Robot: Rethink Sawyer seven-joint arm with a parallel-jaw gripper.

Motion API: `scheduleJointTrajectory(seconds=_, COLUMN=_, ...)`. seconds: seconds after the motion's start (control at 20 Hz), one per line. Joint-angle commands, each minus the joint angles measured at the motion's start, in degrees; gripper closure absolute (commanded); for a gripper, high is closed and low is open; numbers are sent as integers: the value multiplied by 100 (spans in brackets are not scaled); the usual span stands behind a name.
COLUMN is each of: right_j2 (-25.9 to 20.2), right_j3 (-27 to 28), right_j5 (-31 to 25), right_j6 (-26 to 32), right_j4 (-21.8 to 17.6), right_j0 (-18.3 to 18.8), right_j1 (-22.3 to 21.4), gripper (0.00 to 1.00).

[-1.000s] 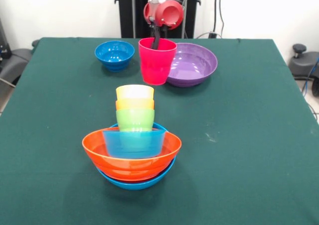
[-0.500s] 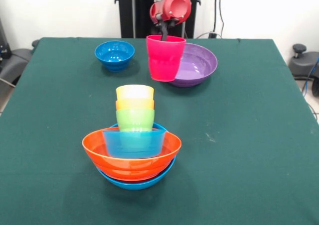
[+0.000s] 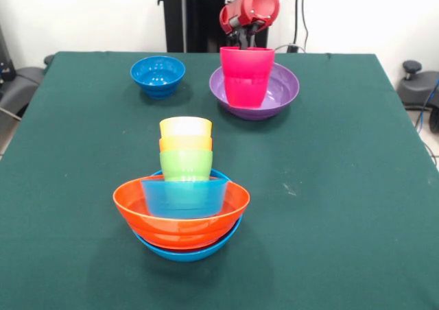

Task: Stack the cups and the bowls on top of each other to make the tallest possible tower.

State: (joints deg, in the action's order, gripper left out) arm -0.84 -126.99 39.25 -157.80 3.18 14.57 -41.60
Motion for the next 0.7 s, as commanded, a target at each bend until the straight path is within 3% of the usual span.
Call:
scheduleJointTrajectory(seconds=0.05, right_j2=-641, right_j3=-184, right_j5=598, right_j6=-1611, right_j4=-528, right_j0=251, right_j1=536, gripper=100)
scheduleJointTrajectory(seconds=0.35, right_j2=-654, right_j3=-111, right_j5=1366, right_j6=-1809, right_j4=-903, right_j0=338, right_j1=869, gripper=100)
scheduleJointTrajectory(seconds=0.7, right_j2=-542, right_j3=-239, right_j5=1600, right_j6=-1856, right_j4=-1129, right_j0=572, right_j1=857, gripper=100)
